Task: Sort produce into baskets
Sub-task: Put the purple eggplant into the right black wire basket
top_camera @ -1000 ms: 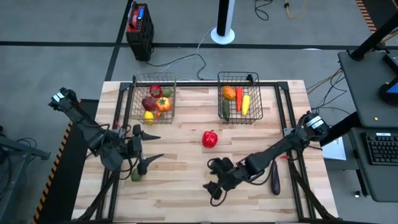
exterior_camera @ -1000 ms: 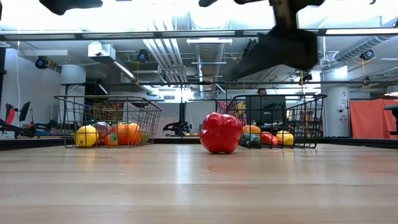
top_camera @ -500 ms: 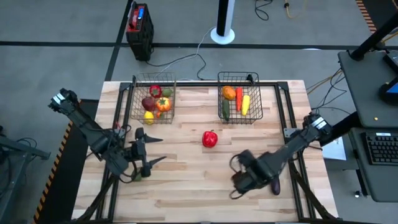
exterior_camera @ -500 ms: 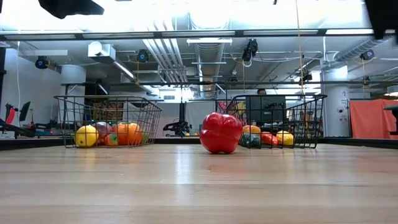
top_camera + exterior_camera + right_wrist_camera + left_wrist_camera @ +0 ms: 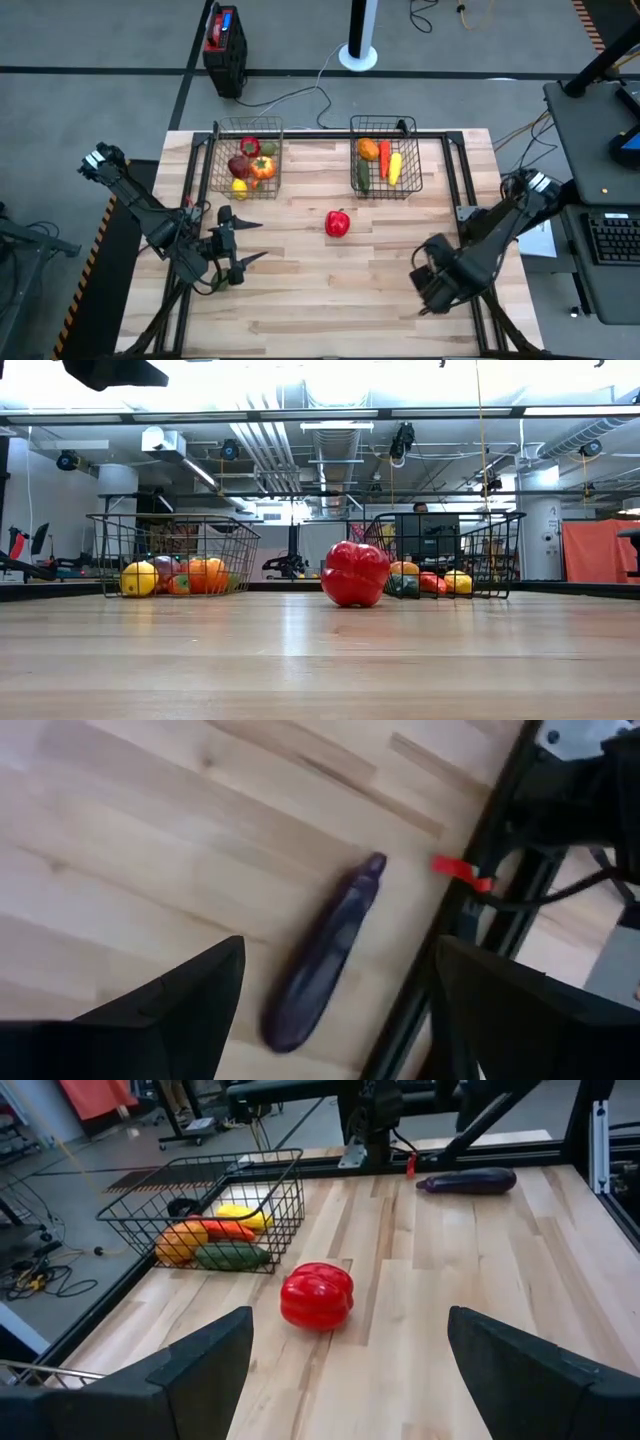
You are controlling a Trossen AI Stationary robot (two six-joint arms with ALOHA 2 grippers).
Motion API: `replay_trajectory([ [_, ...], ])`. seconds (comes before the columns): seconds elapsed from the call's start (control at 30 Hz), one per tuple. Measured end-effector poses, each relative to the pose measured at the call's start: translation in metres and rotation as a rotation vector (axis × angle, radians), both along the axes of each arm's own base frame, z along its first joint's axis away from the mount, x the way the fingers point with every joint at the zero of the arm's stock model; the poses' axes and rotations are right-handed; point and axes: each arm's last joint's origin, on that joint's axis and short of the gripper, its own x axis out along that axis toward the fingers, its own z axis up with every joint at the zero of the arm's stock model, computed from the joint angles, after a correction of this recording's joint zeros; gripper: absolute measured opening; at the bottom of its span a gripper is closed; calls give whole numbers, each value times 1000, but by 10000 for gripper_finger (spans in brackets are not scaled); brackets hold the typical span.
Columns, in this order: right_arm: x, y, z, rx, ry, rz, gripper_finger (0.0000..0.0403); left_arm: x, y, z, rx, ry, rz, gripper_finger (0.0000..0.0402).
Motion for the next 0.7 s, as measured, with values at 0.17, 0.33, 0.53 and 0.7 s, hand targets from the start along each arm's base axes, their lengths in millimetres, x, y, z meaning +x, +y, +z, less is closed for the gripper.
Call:
replay_trajectory([
  [0.17, -14, -8, -18, 110, -143, -18, 316, 0, 0, 0, 7, -6, 11, 315],
  [0.33, -15, -4, -46, 266, -119, -84, 317, 0, 1, 0, 8, -7, 14, 315],
  [0.53, -18, -2, -71, 279, 39, -97, 341, 0, 0, 0, 3, -8, 16, 315],
  [0.7, -19, -3, -84, 285, 36, -94, 355, 0, 0, 0, 2, -8, 16, 315],
])
